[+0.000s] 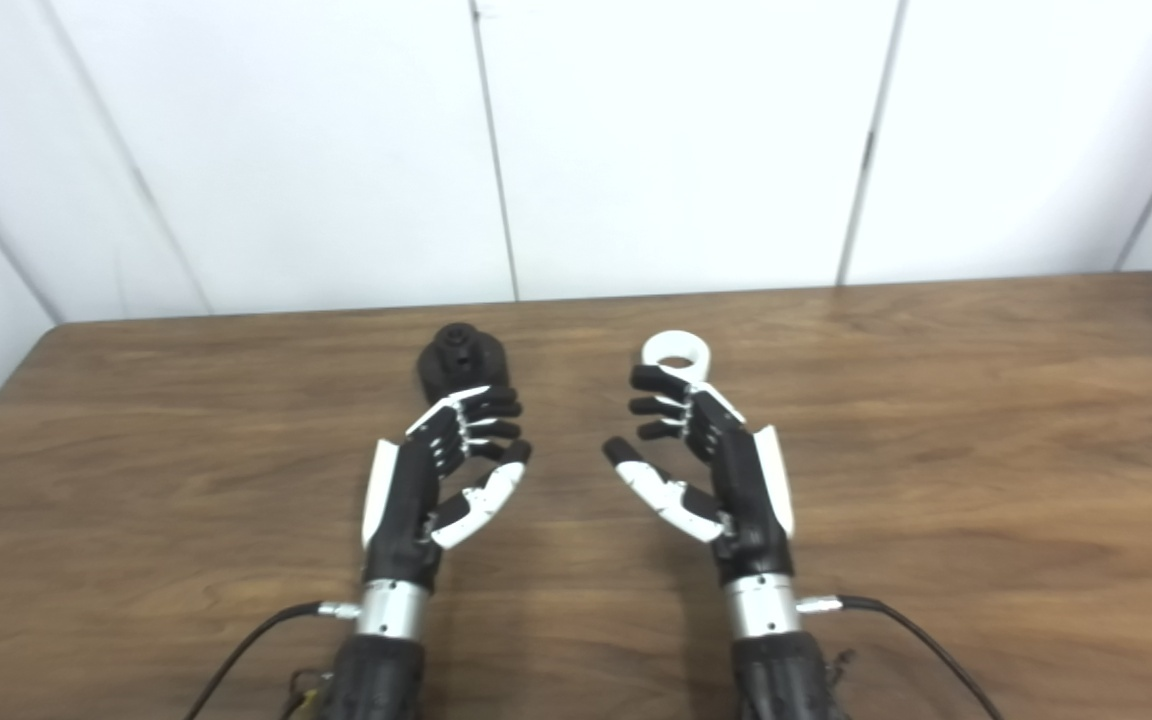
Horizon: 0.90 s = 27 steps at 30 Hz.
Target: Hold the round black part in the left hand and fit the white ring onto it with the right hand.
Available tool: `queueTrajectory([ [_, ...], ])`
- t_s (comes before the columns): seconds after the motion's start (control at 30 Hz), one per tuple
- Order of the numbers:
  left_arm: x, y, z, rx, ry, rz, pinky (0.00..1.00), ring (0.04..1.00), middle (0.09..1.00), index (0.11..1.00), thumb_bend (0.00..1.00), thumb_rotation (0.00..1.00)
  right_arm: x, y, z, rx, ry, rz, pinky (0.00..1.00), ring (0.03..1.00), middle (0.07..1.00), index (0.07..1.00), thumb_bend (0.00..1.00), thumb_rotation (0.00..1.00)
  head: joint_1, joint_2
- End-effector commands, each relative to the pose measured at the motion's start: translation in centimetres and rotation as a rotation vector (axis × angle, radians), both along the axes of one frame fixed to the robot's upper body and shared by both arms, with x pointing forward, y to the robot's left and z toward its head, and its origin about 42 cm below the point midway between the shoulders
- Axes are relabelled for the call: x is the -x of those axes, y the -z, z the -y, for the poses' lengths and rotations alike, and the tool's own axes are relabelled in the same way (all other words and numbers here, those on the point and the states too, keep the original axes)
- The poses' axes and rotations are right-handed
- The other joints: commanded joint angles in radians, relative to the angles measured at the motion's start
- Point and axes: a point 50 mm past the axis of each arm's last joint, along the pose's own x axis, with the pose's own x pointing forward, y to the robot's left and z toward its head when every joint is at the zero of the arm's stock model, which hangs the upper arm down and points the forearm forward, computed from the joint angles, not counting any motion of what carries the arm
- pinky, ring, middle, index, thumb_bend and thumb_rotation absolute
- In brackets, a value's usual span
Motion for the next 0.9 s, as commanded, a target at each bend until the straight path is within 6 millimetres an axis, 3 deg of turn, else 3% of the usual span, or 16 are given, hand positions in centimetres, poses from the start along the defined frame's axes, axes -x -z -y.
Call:
queueTrajectory([
  [0.0,-0.9,-1.5,1.1,0.019,0.005,0.086,0.53,0.626,0.678,0.659,0.46,0.19,0.8,1.8,1.7,0.026,0.02,-0.035,0.6,0.688,0.735,0.717,0.62,0.3,0.0,0.0],
  [0.43,-1.1,-1.8,0.1,-0.059,-0.009,0.077,0.52,0.639,0.704,0.698,0.49,0.23,0.8,1.7,1.7,0.033,0.012,-0.037,0.59,0.688,0.736,0.716,0.63,0.32,0.004,0.002],
  [0.73,-1.8,-4.1,-2.4,-0.344,-0.068,0.058,0.59,0.705,0.769,0.769,0.57,0.34,0.6,1.9,1.5,0.029,0.014,-0.041,0.59,0.69,0.734,0.721,0.62,0.31,0.004,0.0],
  [0.87,-2.1,-5.2,-3.6,-0.427,-0.063,0.051,0.63,0.748,0.803,0.796,0.63,0.34,0.5,1.8,1.4,0.029,0.012,-0.038,0.58,0.68,0.727,0.716,0.62,0.31,0.004,-0.001],
])
